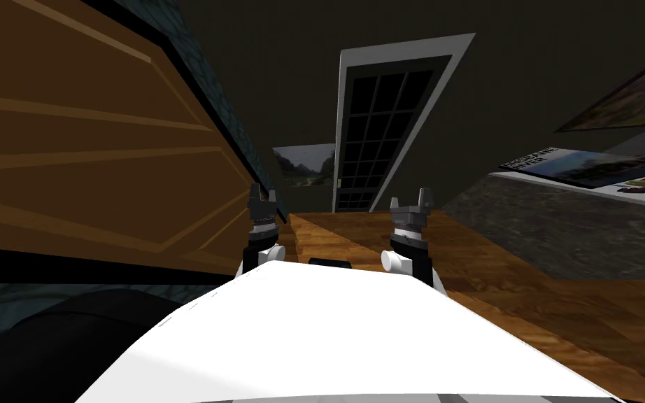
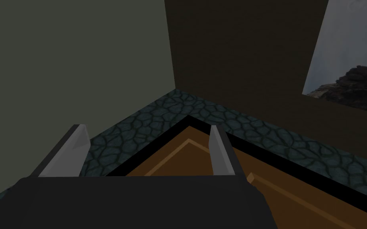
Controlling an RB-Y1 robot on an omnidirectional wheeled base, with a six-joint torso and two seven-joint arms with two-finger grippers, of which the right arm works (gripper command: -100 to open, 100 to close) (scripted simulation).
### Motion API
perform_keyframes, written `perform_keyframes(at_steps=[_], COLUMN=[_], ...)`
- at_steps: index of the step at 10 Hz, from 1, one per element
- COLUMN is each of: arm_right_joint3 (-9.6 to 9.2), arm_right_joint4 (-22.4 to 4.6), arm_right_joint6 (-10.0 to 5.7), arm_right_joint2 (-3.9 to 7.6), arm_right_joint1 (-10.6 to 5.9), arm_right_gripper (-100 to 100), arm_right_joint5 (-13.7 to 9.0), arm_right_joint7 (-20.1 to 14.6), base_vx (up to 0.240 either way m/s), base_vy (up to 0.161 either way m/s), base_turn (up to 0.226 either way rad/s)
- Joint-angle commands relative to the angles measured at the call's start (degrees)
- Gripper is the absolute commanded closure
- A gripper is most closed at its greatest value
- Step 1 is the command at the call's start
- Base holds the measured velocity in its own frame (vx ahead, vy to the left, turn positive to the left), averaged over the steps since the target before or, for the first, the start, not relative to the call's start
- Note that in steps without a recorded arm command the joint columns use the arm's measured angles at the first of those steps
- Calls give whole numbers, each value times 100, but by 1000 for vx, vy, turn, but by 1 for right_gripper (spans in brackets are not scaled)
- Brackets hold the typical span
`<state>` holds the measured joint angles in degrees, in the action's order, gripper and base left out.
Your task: Pull the door open
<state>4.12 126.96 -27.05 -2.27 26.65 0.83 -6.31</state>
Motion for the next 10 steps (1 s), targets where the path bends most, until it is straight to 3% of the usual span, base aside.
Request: perform_keyframes(at_steps=[1, 10], arm_right_joint3=[-5, -37], arm_right_joint4=[-179, -1252], arm_right_joint6=[-54, -378], arm_right_joint2=[79, 408], arm_right_joint1=[-48, -338], arm_right_gripper=[-100, -100], arm_right_joint5=[-100, -698], arm_right_joint7=[-141, -988], base_vx=[79, 121], base_vy=[-87, -11], base_turn=[177, 103])
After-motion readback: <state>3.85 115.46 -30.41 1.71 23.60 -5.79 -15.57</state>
